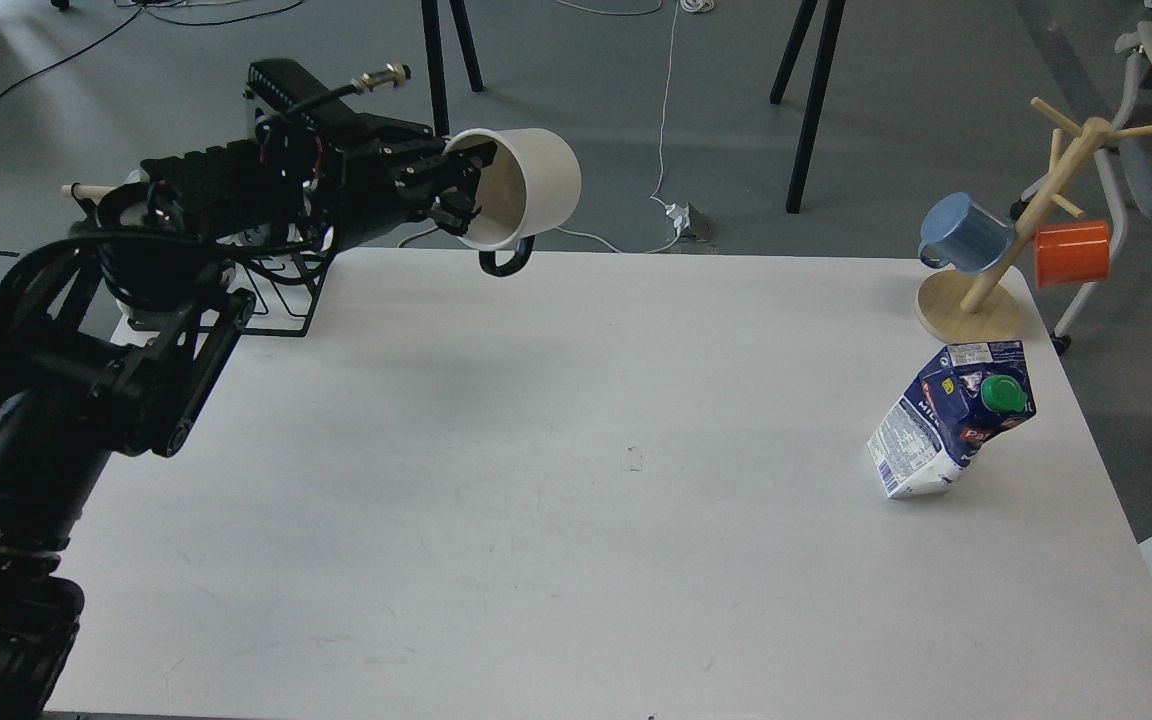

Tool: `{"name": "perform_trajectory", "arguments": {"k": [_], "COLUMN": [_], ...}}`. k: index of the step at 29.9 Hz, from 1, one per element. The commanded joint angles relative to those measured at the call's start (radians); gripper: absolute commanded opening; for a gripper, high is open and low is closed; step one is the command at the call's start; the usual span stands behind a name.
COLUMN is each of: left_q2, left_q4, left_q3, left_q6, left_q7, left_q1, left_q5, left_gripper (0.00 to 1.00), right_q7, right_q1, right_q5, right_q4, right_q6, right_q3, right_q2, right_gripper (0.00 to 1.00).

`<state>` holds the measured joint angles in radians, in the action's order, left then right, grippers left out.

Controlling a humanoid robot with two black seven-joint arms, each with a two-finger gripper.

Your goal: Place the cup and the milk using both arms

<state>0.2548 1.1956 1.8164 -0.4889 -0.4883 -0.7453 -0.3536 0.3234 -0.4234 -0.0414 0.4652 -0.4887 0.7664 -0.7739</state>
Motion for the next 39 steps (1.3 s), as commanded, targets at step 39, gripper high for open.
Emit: {"name": "perform_trajectory", "arguments": {"k": [39], "left_q2": [-0.255], "left_q4": [-1.042], "left_q3": [-1.268], "left_q6": [0.0], "left_q7": [0.0], "left_q1": [-0.647], "left_q5": [0.473], "left_gripper": [0.03], "right_q7": [0.0], "right_q1": [0.0], "right_q5": [0.0], "right_q4": [-0.054], "right_q6": [0.0], "right_q3": [0.004], "right_q2": [0.041], "right_gripper": [1.0]}}
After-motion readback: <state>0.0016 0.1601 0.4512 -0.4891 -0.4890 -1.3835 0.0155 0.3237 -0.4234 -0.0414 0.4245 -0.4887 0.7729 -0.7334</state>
